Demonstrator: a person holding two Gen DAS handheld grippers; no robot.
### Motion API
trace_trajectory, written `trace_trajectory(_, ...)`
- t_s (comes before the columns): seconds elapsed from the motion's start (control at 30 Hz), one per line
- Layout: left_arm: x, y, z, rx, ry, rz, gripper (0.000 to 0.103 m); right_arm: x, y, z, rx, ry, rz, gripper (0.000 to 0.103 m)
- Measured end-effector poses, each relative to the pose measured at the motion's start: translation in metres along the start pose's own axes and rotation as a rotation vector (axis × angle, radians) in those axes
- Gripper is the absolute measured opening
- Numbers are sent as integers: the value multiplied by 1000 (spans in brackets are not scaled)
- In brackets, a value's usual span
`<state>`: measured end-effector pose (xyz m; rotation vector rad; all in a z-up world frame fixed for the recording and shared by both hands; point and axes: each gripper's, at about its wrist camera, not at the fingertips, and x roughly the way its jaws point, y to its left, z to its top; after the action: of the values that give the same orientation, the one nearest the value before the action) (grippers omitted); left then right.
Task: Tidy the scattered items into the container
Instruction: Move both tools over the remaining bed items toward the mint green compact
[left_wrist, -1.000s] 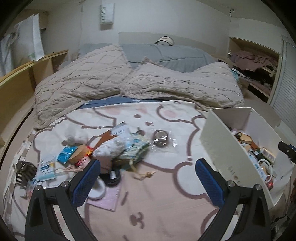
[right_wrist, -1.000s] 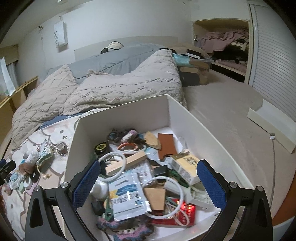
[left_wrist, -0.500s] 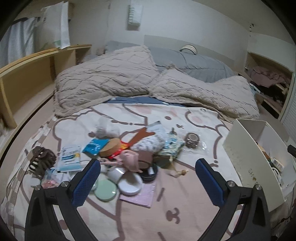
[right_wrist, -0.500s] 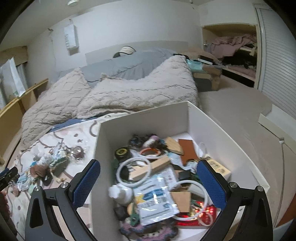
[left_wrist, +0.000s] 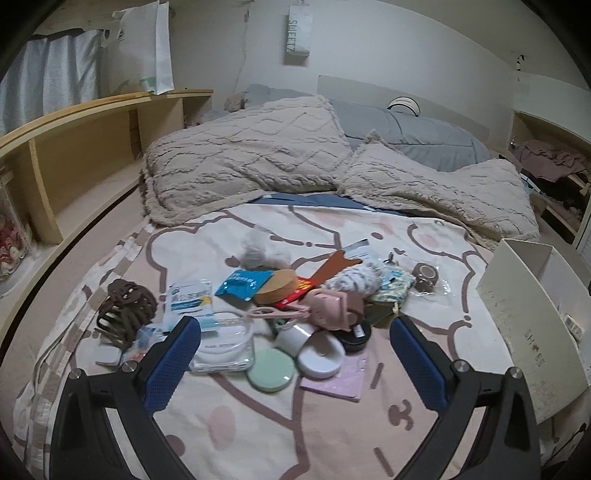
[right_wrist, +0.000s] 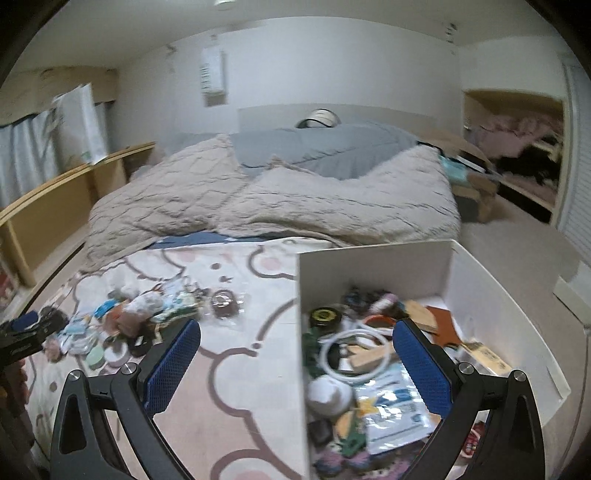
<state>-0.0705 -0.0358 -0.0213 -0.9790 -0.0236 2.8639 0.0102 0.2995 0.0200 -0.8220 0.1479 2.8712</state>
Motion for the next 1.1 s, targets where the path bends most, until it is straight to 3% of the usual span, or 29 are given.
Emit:
trace_trajectory(0.2, 8, 16, -10, -33, 41, -8, 103, 2, 32, -6, -78, 5, 67, 103)
trace_trajectory(0.43, 36, 23, -27, -22, 161, -42, 103, 12, 60, -19, -135, 22, 129, 103)
trace_trajectory(0.63, 60, 22, -43, 1, 248, -32, 103, 32, 76, -35, -177, 90, 147, 103)
trace_trajectory(0.83, 75, 28, -53, -13, 280, -13, 101, 57, 90, -52, -199, 183, 178, 103)
trace_trajectory(0.97, 86, 25, -58, 4, 298, -8, 92, 70, 95, -63, -198, 240, 199, 103)
trace_trajectory(1.1, 95, 20, -61, 27, 310, 9, 90, 80, 102, -74, -208, 283, 211, 103)
